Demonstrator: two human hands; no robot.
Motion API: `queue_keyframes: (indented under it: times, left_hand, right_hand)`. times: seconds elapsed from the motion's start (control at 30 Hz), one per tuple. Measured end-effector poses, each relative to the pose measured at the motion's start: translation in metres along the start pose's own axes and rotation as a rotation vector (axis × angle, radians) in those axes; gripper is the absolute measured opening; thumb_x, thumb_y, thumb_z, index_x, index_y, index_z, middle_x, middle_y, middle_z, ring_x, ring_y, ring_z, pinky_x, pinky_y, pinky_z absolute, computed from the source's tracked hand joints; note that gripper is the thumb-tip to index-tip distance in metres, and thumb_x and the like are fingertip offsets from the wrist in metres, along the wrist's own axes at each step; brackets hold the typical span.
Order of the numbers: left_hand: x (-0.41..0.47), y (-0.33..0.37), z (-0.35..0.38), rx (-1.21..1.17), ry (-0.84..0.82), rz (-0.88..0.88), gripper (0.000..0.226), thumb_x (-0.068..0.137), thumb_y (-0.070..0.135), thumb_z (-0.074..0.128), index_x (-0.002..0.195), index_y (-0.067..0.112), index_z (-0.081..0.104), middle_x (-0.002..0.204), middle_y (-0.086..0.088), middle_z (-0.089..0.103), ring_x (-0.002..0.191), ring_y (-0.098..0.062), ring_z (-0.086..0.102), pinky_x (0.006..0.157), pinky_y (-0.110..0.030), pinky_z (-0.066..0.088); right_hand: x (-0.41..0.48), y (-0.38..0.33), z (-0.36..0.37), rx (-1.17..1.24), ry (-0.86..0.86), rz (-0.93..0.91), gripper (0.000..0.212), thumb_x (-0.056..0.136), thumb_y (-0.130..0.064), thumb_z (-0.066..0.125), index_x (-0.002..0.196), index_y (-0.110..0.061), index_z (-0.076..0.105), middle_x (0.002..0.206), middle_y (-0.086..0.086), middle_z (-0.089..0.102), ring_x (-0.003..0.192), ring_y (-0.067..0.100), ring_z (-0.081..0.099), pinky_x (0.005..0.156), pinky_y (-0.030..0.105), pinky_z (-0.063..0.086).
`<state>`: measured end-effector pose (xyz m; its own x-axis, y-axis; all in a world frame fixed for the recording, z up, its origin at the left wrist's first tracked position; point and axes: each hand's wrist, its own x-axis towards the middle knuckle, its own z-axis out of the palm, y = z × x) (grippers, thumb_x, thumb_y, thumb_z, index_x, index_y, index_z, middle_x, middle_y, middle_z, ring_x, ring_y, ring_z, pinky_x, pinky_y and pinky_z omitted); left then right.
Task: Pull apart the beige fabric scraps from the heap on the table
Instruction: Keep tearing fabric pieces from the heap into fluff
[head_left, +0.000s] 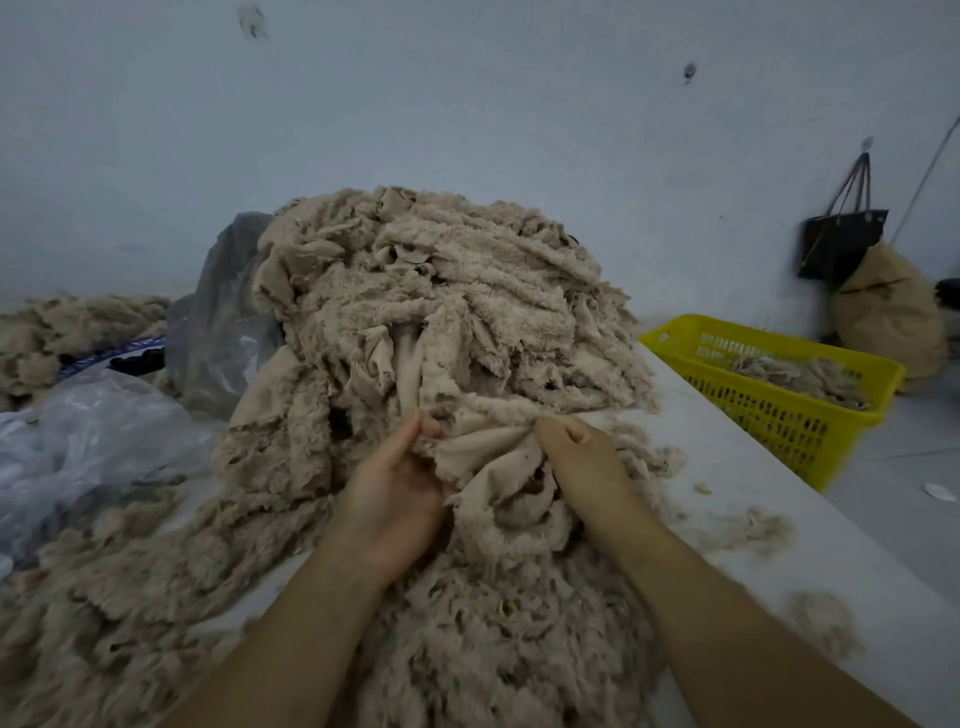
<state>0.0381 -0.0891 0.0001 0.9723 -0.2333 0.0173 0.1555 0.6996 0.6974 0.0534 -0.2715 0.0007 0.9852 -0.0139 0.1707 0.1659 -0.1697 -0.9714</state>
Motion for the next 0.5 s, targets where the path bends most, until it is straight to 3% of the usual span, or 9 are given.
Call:
queue_keyframes:
  times: [0.07, 0.1, 0.13, 0.2, 0.3, 0.4, 0.5]
  left_hand:
    - [-0.002, -0.004, 0.004, 0.121, -0.001, -0.022, 0.037, 0.091, 0.04, 0.055, 0.065, 0.018, 0.069, 0.08, -0.003, 0.072, 0.078, -0.017, 0.073, 0.068, -0.031, 0.059]
    - [-0.003, -0.004, 0.006, 0.174, 0.011, -0.032, 0.036, 0.09, 0.042, 0.056, 0.066, 0.019, 0.07, 0.079, -0.003, 0.072, 0.075, -0.016, 0.072, 0.066, -0.029, 0.059]
    - [-0.004, -0.004, 0.007, 0.216, 0.028, -0.041, 0.036, 0.089, 0.044, 0.057, 0.067, 0.019, 0.07, 0.08, -0.004, 0.071, 0.075, -0.017, 0.071, 0.066, -0.03, 0.059]
    - [-0.004, -0.006, 0.009, 0.284, 0.057, -0.052, 0.035, 0.088, 0.047, 0.058, 0.068, 0.02, 0.069, 0.08, -0.005, 0.07, 0.075, -0.017, 0.07, 0.067, -0.031, 0.057]
    - [-0.005, -0.012, 0.015, 0.269, 0.082, -0.08, 0.035, 0.085, 0.043, 0.06, 0.062, 0.018, 0.067, 0.077, -0.006, 0.07, 0.07, -0.016, 0.071, 0.062, -0.029, 0.057]
    - [-0.002, -0.007, 0.013, 0.057, 0.059, -0.031, 0.03, 0.09, 0.038, 0.054, 0.07, 0.02, 0.065, 0.091, -0.005, 0.073, 0.074, -0.015, 0.07, 0.069, -0.029, 0.053]
    - [0.0, 0.014, -0.001, -0.277, 0.114, 0.111, 0.028, 0.099, 0.032, 0.045, 0.077, 0.02, 0.055, 0.072, 0.004, 0.061, 0.053, -0.005, 0.049, 0.055, -0.017, 0.036]
  right_hand:
    - [-0.001, -0.004, 0.005, 0.099, -0.062, 0.036, 0.037, 0.093, -0.049, 0.051, 0.08, -0.015, 0.062, 0.082, 0.012, 0.064, 0.079, 0.033, 0.062, 0.078, 0.036, 0.055]
    - [-0.003, -0.005, 0.008, 0.15, -0.117, 0.039, 0.038, 0.089, -0.059, 0.052, 0.091, -0.026, 0.071, 0.094, 0.0, 0.072, 0.094, 0.022, 0.068, 0.087, 0.035, 0.055]
    - [-0.005, -0.006, 0.012, 0.166, -0.178, 0.014, 0.034, 0.087, -0.067, 0.054, 0.095, -0.04, 0.074, 0.098, -0.015, 0.074, 0.099, 0.005, 0.068, 0.087, 0.024, 0.054]
    - [-0.01, -0.011, 0.018, 0.122, -0.256, -0.052, 0.02, 0.092, -0.059, 0.055, 0.086, -0.054, 0.073, 0.088, -0.033, 0.071, 0.085, -0.016, 0.064, 0.069, 0.003, 0.048]
    - [-0.006, -0.004, 0.022, 0.098, -0.144, -0.049, 0.028, 0.1, -0.042, 0.052, 0.087, -0.029, 0.072, 0.083, -0.013, 0.075, 0.075, -0.006, 0.067, 0.066, 0.013, 0.049]
    - [-0.009, -0.006, 0.024, 0.034, -0.106, -0.018, 0.04, 0.099, -0.053, 0.046, 0.083, -0.029, 0.074, 0.065, -0.015, 0.071, 0.058, -0.006, 0.063, 0.053, 0.009, 0.045]
    - [-0.008, -0.01, 0.013, 0.03, -0.002, -0.007, 0.047, 0.097, -0.062, 0.04, 0.074, -0.029, 0.065, 0.044, -0.016, 0.059, 0.036, -0.004, 0.052, 0.038, 0.015, 0.038]
